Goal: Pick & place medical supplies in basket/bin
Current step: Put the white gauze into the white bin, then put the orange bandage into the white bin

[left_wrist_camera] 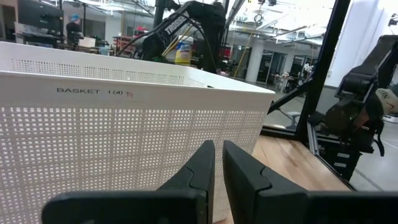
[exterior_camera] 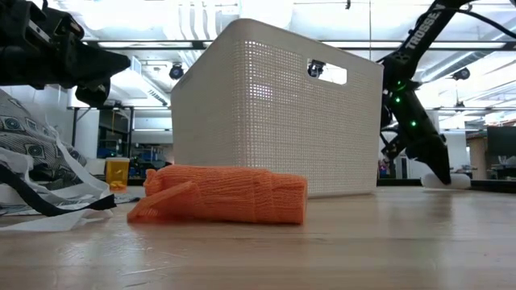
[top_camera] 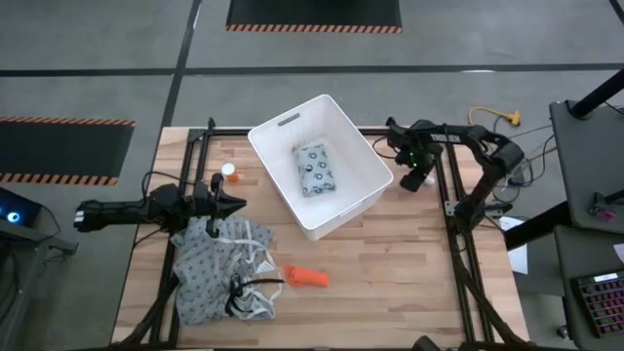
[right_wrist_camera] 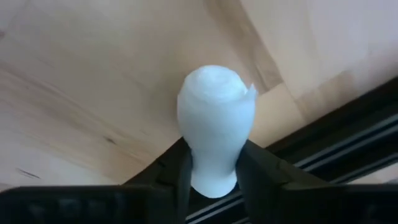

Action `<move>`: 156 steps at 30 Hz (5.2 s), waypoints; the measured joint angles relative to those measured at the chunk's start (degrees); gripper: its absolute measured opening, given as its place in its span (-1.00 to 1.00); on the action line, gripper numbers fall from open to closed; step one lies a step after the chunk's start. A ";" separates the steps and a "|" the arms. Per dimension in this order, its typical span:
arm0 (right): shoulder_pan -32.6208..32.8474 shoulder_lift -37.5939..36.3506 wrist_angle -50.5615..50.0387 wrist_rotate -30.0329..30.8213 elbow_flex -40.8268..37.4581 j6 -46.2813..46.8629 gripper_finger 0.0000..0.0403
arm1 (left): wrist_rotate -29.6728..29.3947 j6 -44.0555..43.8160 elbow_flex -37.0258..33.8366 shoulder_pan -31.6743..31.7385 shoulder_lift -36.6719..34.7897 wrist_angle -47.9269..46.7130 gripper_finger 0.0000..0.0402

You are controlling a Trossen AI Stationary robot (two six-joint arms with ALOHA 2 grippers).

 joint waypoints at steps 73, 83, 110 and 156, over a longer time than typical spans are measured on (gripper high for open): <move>35.53 -10.29 15.60 -17.51 48.61 19.84 0.45 | -1.40 0.00 0.00 0.00 0.00 0.00 -0.93; 60.14 -12.25 15.24 -8.77 43.90 22.28 0.43 | -1.42 0.00 0.00 0.00 0.00 0.00 -0.93; 71.69 16.38 31.94 -6.43 34.73 29.64 0.20 | -1.40 0.00 -0.02 -0.02 2.21 -0.04 -0.93; 63.36 2.90 35.04 6.29 47.65 4.65 -0.53 | -1.40 0.00 -0.02 -0.02 4.07 0.00 -0.93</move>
